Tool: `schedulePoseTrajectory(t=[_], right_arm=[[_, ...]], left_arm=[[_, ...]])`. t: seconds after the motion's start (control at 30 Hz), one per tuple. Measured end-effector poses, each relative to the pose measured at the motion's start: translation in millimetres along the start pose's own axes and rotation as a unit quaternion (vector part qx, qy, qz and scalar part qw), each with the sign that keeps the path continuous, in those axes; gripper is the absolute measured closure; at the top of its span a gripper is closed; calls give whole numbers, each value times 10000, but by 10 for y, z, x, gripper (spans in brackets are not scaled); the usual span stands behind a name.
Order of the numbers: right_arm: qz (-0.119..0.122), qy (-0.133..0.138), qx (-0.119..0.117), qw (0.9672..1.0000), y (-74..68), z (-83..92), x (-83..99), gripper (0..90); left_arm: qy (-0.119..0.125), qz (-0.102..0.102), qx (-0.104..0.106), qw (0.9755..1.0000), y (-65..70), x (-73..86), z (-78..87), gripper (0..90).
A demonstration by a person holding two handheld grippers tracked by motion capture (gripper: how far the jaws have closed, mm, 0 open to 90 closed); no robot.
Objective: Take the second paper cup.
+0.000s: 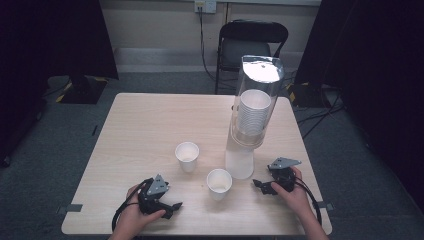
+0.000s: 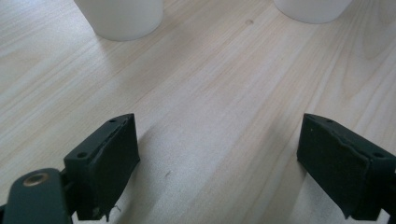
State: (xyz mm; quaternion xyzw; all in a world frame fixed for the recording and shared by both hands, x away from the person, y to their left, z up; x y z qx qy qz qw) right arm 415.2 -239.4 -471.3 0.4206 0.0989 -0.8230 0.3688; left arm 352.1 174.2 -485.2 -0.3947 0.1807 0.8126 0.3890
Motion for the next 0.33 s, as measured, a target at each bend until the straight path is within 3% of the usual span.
schedulePoseTrajectory(t=[0.33], right_arm=[[-14,-10,30,10000,-3,2,1,128]], left_arm=[[-25,-17,-32,10000,9,-3,-4,109]])
Point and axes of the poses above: each handheld gripper's, and its own axes: z roughly backward along the jaws, x roughly out of its underside, y roughly to its right, the point moved 2 cm from there along -z, roughly forward along the jaws, and after that the axes turned 4 degrees about z, right-handed, at the moved point
